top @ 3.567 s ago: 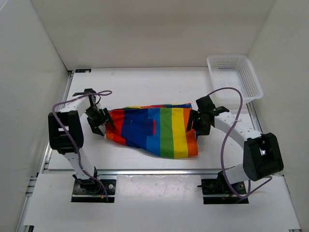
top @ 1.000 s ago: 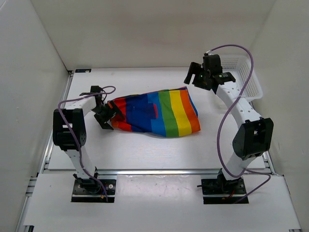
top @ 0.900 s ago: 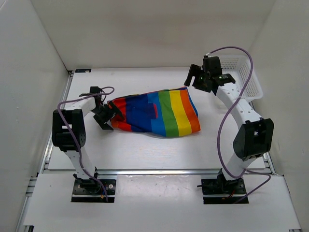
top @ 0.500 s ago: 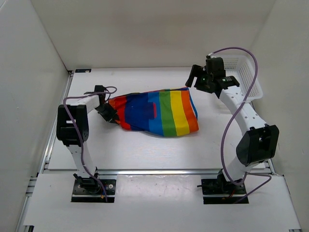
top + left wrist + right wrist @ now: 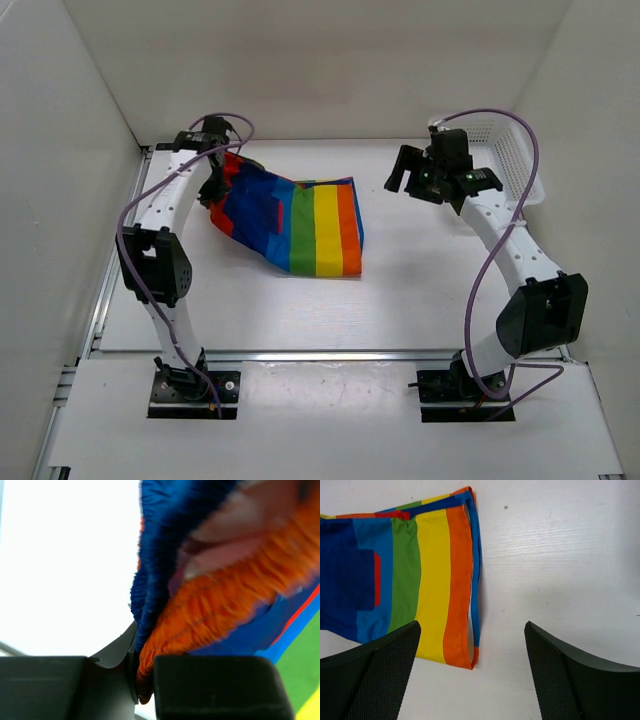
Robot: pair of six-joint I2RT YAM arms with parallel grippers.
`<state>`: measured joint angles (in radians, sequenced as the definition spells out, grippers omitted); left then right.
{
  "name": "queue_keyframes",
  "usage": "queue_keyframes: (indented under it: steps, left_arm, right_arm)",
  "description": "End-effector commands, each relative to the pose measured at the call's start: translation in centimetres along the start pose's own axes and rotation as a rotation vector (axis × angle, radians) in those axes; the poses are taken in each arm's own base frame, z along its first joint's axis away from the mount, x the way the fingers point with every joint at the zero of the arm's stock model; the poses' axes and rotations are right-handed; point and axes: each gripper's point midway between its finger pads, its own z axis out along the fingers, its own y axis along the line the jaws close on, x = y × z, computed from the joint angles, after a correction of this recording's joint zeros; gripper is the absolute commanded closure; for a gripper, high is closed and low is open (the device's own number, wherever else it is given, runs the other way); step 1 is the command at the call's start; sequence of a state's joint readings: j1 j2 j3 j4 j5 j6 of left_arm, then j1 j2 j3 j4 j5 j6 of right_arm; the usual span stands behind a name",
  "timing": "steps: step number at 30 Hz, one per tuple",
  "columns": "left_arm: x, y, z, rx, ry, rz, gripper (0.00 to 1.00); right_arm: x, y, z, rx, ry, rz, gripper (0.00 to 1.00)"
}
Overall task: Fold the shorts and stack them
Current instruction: Fold the shorts
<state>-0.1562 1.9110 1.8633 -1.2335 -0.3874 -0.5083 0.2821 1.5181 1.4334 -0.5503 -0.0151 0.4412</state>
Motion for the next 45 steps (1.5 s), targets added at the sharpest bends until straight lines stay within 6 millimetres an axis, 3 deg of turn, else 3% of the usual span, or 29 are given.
queue_keyframes:
  steps: [1,4,5,6,7,8,12,14,18,19,22,23,24,27,29,32,35,37,38,39,40,42,43,45]
  left_arm:
    - [1.0,1.8,-4.1,-0.122,-0.058,0.151,0.90]
    - [1.6,1.4,-4.6,-0.136,-0.062,0.190,0.90]
    - [1.7,1.2,-4.8,-0.141,-0.071,0.199,0.90]
    - [1.6,1.3,-5.1,-0.137,-0.078,0.194,0.90]
    - [1.3,1.0,-5.5,-0.126,-0.091,0.204,0.90]
    - [1.1,0.9,-5.7,-0.121,-0.099,0.199,0.90]
    - [0.7,0.8,-6.6,-0.111,-0.111,0.238,0.90]
    - [1.0,1.1,-7.0,-0.098,-0.113,0.234,0.90]
    - [3.0,1.9,-4.9,-0.073,-0.013,0.158,0.90]
    - [3.3,2.1,-3.9,-0.068,0.010,0.143,0.90]
    - [5.0,1.1,-2.1,0.035,0.069,0.077,0.90]
    - [5.7,1.4,-1.1,0.039,0.102,0.062,0.90]
    - [5.7,0.7,-1.1,0.081,0.100,0.053,0.90]
    - [5.8,1.5,-0.6,0.074,0.116,0.040,0.90]
    - [5.6,2.1,-0.4,0.083,0.130,0.024,0.90]
    - [5.0,2.1,-0.4,0.114,0.129,0.006,0.90]
    - [3.7,2.0,-1.4,0.139,0.102,-0.003,0.90]
    - [2.9,2.1,-1.9,0.135,0.087,-0.006,0.90]
    - [1.8,2.0,-2.8,0.150,0.057,-0.002,0.90]
    - [1.5,2.4,-3.2,0.139,0.048,0.008,0.90]
    - [1.2,2.6,-3.5,0.133,0.038,0.006,0.90]
    - [0.7,2.6,-4.4,0.134,0.018,0.019,0.90]
    - [0.4,2.8,-4.6,0.128,0.005,0.025,0.90]
    - [0.4,2.3,-5.2,0.131,-0.005,0.051,0.90]
  right_arm:
    - [1.8,0.8,-0.9,-0.066,0.051,-0.003,0.13]
    - [5.8,3.6,0.6,-0.182,0.159,-0.038,0.32]
    - [7.1,4.4,1.6,-0.200,0.200,-0.050,0.46]
    - [9.2,5.9,2.2,-0.231,0.251,-0.094,0.53]
    - [10.1,6.6,2.9,-0.232,0.274,-0.111,0.60]
    - [12.4,7.4,4.6,-0.234,0.335,-0.145,0.75]
    - [14.4,7.1,8.3,-0.168,0.402,-0.126,0.98]
    - [13.9,9.1,8.1,-0.220,0.399,-0.128,0.98]
    - [14.2,15.2,6.9,-0.318,0.374,-0.218,0.98]
    - [15.4,17.2,6.5,-0.351,0.386,-0.251,0.98]
    - [17.4,20.6,7.3,-0.404,0.431,-0.255,0.98]
    - [17.9,21.1,7.6,-0.398,0.447,-0.244,0.98]
    - [18.3,21.5,8.0,-0.400,0.455,-0.241,0.98]
    - [20.1,22.0,10.6,-0.386,0.497,-0.235,0.99]
    - [21.3,22.8,11.0,-0.386,0.521,-0.241,0.99]
    - [25.9,21.5,13.3,-0.339,0.633,-0.245,1.00]
    - [27.9,20.2,14.8,-0.275,0.669,-0.249,1.00]
    - [27.8,20.3,14.7,-0.274,0.671,-0.249,1.00]
    - [26.6,21.1,13.8,-0.297,0.645,-0.248,1.00]
    - [25.4,20.7,13.6,-0.277,0.612,-0.246,1.00]
    - [23.5,21.4,12.0,-0.295,0.566,-0.247,1.00]
    - [20.1,20.5,11.2,-0.274,0.489,-0.231,0.95]
    - [16.7,20.0,10.0,-0.260,0.408,-0.213,0.90]
    - [15.1,17.6,9.3,-0.212,0.371,-0.201,0.84]
